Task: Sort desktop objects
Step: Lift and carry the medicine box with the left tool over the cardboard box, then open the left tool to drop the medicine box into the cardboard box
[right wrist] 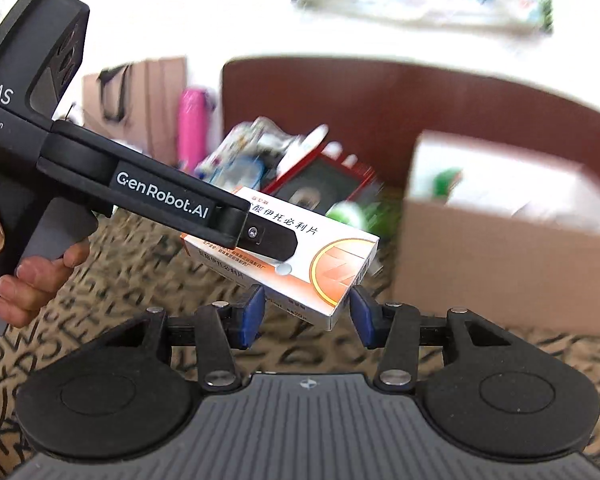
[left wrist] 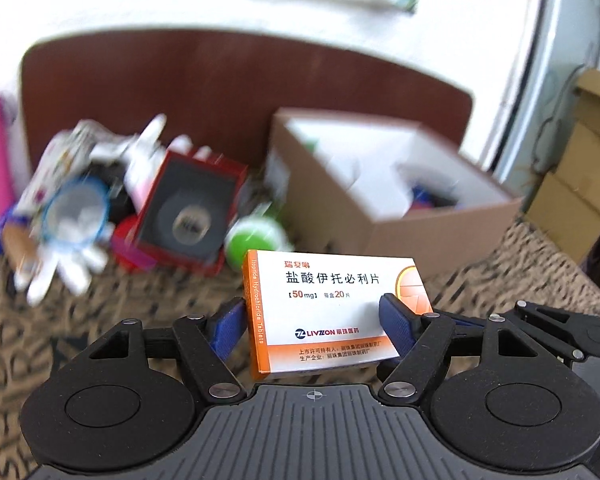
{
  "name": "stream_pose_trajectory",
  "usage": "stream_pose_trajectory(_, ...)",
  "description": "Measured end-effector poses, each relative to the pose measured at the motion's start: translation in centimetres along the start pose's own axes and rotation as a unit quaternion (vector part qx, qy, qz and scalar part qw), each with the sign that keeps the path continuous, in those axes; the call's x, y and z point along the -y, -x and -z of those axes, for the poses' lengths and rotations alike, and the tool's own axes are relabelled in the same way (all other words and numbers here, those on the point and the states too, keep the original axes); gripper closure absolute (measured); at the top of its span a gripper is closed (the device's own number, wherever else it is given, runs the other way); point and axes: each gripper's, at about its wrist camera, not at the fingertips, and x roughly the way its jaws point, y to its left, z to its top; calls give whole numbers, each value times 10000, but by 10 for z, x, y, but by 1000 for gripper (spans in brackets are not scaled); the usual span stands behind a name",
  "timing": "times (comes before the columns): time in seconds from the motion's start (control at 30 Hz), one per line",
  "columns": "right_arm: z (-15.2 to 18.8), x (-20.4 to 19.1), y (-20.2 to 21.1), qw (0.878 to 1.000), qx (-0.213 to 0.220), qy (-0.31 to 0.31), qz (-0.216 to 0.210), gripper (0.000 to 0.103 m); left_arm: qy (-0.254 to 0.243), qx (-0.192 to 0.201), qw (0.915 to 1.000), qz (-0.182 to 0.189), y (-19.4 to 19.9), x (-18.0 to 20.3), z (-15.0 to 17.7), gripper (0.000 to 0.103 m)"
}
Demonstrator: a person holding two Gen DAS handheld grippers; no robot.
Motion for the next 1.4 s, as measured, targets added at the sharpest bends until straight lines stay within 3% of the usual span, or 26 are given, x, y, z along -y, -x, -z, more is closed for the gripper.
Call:
stream_pose_trajectory(0.23, -23, 46, 15, 9975, 360, -101, 598, 51, -462, 303, 9978, 361, -26, 45, -50, 31)
stream_pose_trajectory(0.4, -38, 88, 13, 9944, 433, -196, 944, 51, -443, 331, 9960, 695, -61, 68, -83, 31)
stream_pose_trajectory(0.6, -45, 142, -7, 9913, 353, -167, 1260, 51, -287, 250, 9946, 967, -110, 89, -111, 31)
stream_pose_trajectory(0.9, -41, 203, -37, 9891, 85, -16, 1470, 50, -154, 58, 9947, 1019, -180, 117, -128, 30)
stream_pose_trajectory(1.03, -44, 220, -52, 9869, -47, -50, 1609, 50, -101, -73, 9950, 991, -208, 124, -133, 18)
stream_pose_trajectory(1.07, -44, 224, -57, 9865, -120, -103, 1630, 50, -109, -151, 9948, 1005, -213, 125, -132, 10)
stream_pose_trajectory(1.13, -44, 228, -64, 9850, -304, -211, 1687, 39, -41, -327, 9945, 995, -219, 124, -129, 0)
stream_pose_trajectory(1.33, -36, 203, -53, 9801, -12, -36, 1985, 6, 199, -624, 9930, 980, -216, 117, -117, 0)
stream_pose_trajectory(1.4, -36, 195, -49, 9785, 59, 8, 2064, 5, 199, -622, 9927, 1018, -211, 117, -112, 0)
